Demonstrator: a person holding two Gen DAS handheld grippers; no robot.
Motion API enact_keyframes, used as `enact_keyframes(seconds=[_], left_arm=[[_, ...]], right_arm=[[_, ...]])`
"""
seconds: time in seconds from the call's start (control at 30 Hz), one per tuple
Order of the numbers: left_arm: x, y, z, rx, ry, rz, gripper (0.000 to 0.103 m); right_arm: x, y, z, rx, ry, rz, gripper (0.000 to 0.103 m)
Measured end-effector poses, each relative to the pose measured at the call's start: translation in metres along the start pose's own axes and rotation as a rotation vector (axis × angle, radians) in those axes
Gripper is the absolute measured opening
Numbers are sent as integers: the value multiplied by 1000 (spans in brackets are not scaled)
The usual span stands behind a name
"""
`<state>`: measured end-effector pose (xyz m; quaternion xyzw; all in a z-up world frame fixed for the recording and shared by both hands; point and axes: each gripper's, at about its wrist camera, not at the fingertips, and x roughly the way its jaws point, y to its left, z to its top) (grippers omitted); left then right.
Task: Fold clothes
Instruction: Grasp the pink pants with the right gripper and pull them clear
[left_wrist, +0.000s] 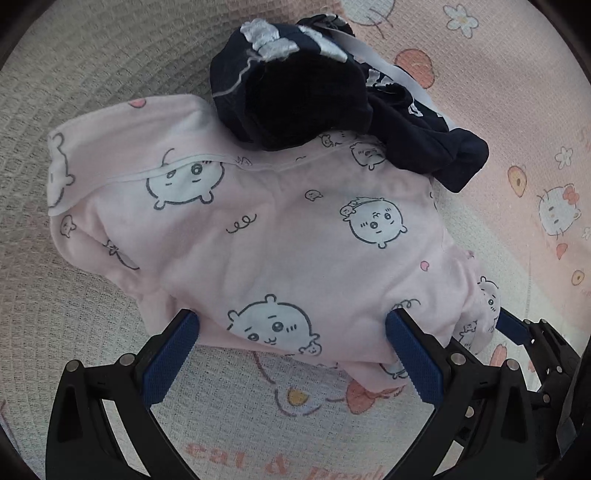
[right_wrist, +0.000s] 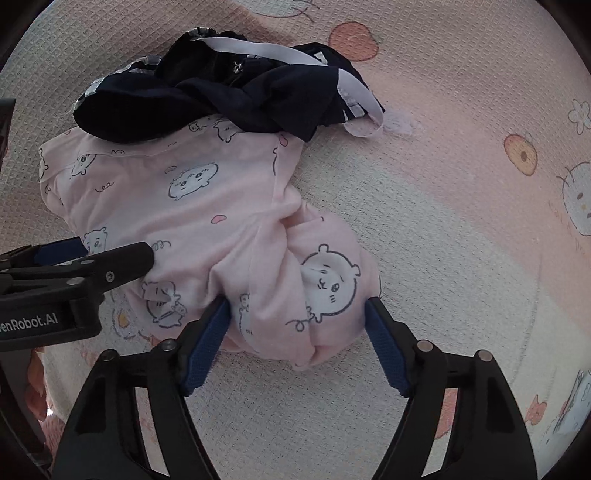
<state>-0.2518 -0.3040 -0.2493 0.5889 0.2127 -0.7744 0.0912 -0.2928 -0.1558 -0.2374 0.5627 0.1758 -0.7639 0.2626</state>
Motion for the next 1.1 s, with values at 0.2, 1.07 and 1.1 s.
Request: enact_keyframes(seconds=[0.2,1.07,1.1], left_arm=[[-5,-6,1,8,-6,-42,77],[-84,-200,-219,330,150,-301,20],[-83,-207,-230,323,173,-317,20]], right_arm=[[-8,6,1,-58,-22,26,32],[-180,-139,-227,153,-57,-24,13],[-182,-147,-243,174,-43,-31,13]])
